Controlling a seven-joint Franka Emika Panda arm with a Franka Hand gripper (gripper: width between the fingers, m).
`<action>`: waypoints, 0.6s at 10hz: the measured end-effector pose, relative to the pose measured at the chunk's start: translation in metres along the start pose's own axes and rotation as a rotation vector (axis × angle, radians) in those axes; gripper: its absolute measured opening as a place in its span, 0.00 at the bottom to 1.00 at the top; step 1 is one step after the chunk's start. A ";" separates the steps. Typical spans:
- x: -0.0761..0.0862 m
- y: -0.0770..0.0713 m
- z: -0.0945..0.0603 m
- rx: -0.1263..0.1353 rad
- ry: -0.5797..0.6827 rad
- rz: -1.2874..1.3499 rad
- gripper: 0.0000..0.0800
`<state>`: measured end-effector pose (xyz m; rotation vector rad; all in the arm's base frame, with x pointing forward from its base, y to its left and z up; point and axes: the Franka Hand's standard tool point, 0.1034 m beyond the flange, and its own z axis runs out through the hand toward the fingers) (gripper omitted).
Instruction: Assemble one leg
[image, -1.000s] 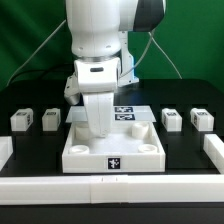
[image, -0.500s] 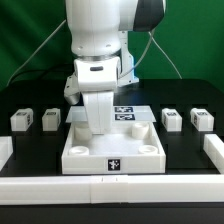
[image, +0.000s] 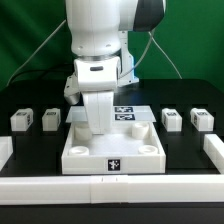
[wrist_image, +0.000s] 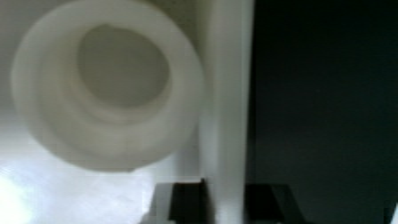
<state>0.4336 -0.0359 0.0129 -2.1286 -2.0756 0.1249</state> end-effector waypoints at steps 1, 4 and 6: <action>0.000 0.000 0.000 0.000 0.000 0.000 0.09; 0.009 0.004 0.000 -0.006 0.003 -0.013 0.09; 0.031 0.014 0.000 -0.013 0.010 0.002 0.09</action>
Offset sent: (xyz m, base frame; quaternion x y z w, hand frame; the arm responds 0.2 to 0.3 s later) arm 0.0135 0.0327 -0.0043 -0.0039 0.0164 -0.0444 0.9989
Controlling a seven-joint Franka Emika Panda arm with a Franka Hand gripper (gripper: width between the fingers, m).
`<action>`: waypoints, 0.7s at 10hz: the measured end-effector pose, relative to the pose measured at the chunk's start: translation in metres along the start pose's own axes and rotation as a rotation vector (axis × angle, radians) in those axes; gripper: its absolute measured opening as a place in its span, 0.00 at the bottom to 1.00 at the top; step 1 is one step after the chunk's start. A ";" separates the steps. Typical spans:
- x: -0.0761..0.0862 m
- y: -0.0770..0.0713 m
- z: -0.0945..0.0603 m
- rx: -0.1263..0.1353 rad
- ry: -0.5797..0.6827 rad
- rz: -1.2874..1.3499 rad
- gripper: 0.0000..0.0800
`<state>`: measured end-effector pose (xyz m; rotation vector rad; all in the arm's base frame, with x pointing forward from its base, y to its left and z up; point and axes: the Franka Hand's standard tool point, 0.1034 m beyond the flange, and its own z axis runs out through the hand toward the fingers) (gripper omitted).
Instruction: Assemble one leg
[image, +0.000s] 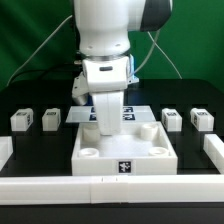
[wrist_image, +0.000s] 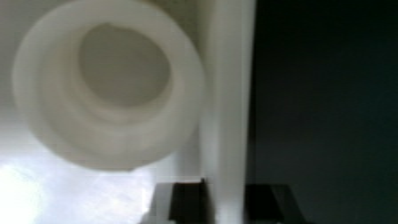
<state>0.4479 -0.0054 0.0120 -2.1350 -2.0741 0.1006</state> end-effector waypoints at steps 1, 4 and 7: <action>0.013 0.007 0.000 -0.008 0.004 0.009 0.09; 0.046 0.033 -0.003 -0.036 0.023 0.012 0.09; 0.061 0.046 -0.002 -0.051 0.026 0.004 0.09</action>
Offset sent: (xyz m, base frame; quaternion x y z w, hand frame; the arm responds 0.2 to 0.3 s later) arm 0.0406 0.0453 -0.0130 -0.0135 0.0148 -0.0043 0.9998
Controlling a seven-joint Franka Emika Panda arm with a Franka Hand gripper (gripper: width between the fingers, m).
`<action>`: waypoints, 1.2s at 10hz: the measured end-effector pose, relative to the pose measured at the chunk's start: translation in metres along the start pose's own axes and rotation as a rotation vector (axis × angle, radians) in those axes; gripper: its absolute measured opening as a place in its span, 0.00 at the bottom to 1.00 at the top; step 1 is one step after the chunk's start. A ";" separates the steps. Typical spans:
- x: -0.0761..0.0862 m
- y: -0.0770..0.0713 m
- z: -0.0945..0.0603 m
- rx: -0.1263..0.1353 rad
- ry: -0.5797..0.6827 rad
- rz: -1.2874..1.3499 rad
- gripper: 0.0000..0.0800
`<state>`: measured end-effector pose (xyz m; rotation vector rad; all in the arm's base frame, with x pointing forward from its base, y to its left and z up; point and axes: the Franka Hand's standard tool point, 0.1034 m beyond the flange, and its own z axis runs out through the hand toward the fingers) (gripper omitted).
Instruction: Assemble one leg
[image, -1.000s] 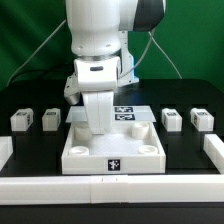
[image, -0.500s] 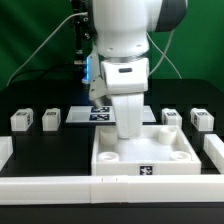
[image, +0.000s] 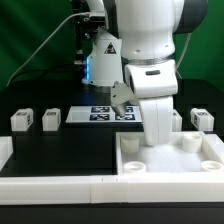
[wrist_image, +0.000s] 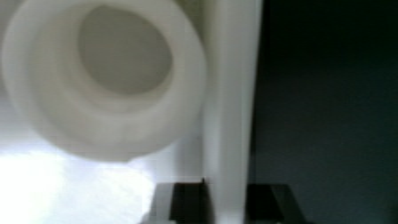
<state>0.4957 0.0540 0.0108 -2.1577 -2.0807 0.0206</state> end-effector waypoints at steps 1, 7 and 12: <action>0.000 0.000 0.000 0.002 -0.005 0.007 0.09; -0.001 0.000 0.001 -0.001 -0.007 0.012 0.38; -0.002 -0.001 0.001 0.000 -0.006 0.014 0.81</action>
Offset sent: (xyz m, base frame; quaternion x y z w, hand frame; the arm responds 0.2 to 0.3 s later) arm 0.0000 0.0000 0.0000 0.0000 0.0000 0.0000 1.0000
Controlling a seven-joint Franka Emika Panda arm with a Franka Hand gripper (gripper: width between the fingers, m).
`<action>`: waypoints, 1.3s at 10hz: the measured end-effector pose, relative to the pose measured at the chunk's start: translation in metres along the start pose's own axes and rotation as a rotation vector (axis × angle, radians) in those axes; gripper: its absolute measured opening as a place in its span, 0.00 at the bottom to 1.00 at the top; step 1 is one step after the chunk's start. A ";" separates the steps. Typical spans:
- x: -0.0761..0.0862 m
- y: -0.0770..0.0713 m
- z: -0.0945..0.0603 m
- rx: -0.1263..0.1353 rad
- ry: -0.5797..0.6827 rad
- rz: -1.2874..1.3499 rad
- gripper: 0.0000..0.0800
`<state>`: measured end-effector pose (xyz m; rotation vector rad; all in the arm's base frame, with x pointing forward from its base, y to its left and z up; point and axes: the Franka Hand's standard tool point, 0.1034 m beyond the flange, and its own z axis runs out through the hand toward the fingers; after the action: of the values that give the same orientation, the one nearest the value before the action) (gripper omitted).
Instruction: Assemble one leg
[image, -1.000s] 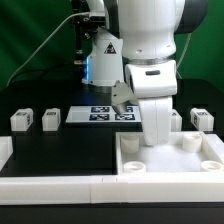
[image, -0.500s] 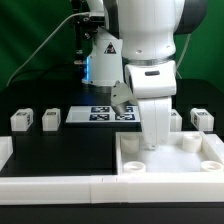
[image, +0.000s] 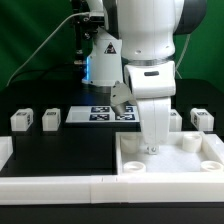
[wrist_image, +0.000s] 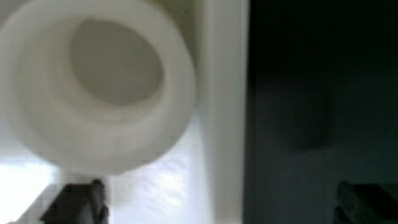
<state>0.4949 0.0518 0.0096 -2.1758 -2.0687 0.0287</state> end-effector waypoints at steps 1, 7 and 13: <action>0.000 0.000 0.000 0.000 0.000 0.000 0.81; 0.016 -0.010 -0.022 -0.040 -0.005 0.139 0.81; 0.081 -0.045 -0.030 -0.081 0.029 0.682 0.81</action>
Offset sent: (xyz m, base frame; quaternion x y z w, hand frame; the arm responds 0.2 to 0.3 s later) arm 0.0000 0.0000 0.0000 0.0000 0.0000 0.0000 1.0000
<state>0.4584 0.1318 0.0513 -2.7926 -1.2383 -0.0161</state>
